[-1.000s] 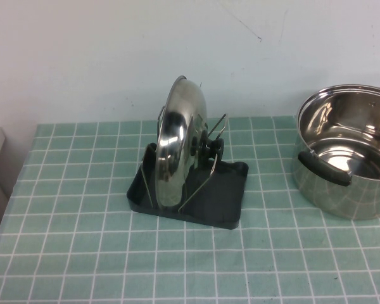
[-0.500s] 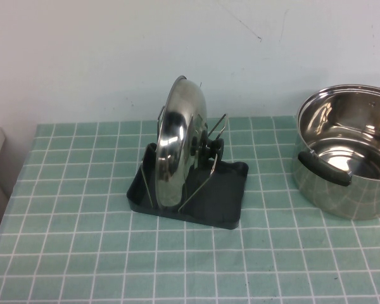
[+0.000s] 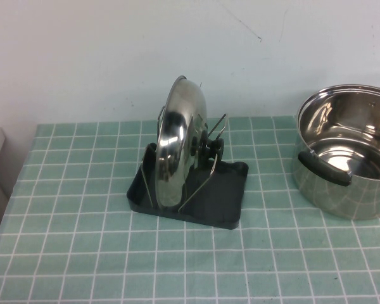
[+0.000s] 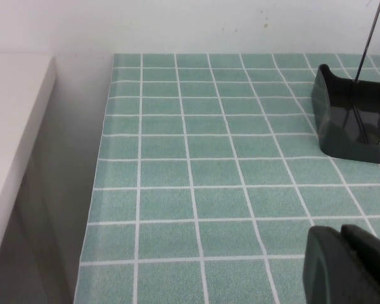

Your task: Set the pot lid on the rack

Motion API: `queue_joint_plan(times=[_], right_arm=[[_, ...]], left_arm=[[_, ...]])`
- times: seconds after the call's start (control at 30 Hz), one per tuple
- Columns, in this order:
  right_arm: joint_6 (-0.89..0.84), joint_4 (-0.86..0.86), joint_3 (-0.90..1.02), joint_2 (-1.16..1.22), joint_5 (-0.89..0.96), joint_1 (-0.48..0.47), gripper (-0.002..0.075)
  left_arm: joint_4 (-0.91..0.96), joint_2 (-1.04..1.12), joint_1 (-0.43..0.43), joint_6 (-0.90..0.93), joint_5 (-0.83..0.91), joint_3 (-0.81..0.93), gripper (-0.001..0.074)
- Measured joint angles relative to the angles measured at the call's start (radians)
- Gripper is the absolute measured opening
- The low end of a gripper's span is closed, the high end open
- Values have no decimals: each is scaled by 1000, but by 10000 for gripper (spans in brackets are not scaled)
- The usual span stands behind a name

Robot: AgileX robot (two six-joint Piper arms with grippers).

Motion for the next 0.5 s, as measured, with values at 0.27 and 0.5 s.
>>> queue_joint_plan(times=[0.27, 0.5], right_arm=[[0, 0, 0, 0, 0, 0, -1], [-18, -33, 0, -9, 0, 0, -1]], left_arm=[[0, 0, 0, -5, 0, 0, -1], [0, 0, 0, -5, 0, 0, -1]])
